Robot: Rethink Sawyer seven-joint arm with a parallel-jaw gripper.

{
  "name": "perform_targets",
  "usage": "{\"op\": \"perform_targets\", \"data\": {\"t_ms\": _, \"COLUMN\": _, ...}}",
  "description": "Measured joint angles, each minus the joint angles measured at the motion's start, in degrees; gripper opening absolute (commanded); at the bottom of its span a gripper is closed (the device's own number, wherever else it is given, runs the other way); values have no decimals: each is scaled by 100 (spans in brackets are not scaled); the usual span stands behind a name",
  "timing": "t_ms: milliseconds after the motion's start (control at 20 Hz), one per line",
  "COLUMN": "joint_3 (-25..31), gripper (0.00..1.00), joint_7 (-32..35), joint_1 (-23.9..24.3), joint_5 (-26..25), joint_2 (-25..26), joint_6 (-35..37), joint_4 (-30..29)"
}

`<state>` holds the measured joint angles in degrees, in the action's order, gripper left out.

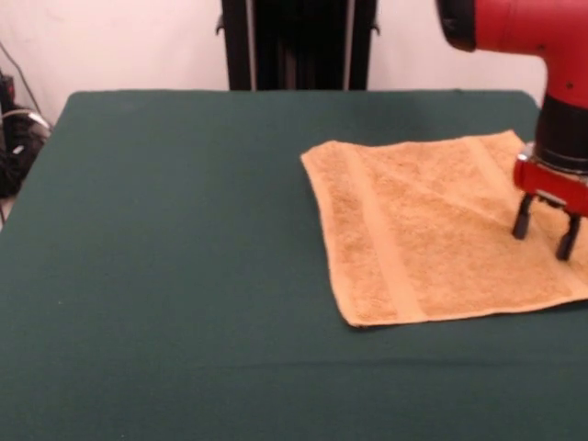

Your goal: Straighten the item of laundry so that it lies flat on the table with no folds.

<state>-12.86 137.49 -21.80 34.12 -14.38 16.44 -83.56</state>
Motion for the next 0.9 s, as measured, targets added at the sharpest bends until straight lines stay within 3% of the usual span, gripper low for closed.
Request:
{"op": "perform_targets", "data": {"t_ms": 200, "joint_3": -129, "gripper": 100, "joint_7": 27, "joint_1": -299, "joint_5": 123, "joint_2": 66, "joint_6": 1, "joint_4": 141}}
{"op": "perform_targets", "data": {"t_ms": 500, "joint_3": -128, "gripper": 100, "joint_7": 29, "joint_1": -143, "joint_5": 64, "joint_2": -212, "joint_6": 1, "joint_4": -129}}
{"op": "perform_targets", "data": {"t_ms": 800, "joint_3": -130, "gripper": 100, "joint_7": 29, "joint_1": 537, "joint_5": -475, "joint_2": -840, "joint_6": 0, "joint_4": -613}}
{"op": "perform_targets", "data": {"t_ms": 900, "joint_3": -131, "gripper": 100, "joint_7": 29, "joint_1": 1020, "joint_5": -900, "joint_2": -1124, "joint_6": -15, "joint_4": -762}}
